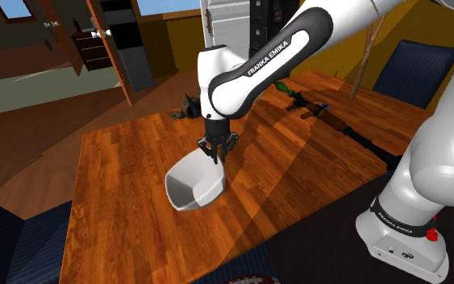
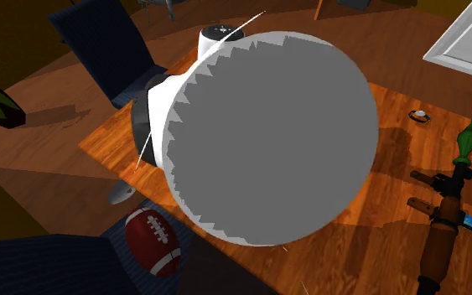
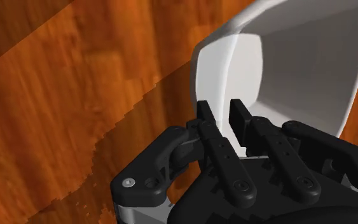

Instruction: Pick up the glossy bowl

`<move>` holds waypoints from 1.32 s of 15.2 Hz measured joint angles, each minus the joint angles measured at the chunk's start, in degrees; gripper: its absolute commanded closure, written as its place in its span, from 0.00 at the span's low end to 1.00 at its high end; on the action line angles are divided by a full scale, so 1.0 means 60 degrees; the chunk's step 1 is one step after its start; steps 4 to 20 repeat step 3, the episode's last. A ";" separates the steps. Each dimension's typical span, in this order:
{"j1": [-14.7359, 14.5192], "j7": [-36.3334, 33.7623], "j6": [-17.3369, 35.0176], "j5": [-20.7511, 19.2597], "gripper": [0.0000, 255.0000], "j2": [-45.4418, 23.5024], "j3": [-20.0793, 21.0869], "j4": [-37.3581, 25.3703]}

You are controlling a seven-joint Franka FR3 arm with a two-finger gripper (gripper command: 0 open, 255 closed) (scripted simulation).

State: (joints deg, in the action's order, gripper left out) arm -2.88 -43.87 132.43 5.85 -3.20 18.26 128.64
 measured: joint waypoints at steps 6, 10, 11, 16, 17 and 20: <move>0.0022 0.0046 -0.0327 0.0068 1.00 0.0232 -0.0009 -0.0101; 0.0022 0.0046 -0.0327 0.0068 1.00 0.0232 -0.0009 -0.0101; 0.0022 0.0046 -0.0327 0.0068 1.00 0.0232 -0.0009 -0.0101; 0.0022 0.0046 -0.0327 0.0068 1.00 0.0232 -0.0009 -0.0101; 0.0022 0.0046 -0.0327 0.0068 1.00 0.0232 -0.0009 -0.0101; 0.0022 0.0046 -0.0327 0.0068 1.00 0.0232 -0.0009 -0.0101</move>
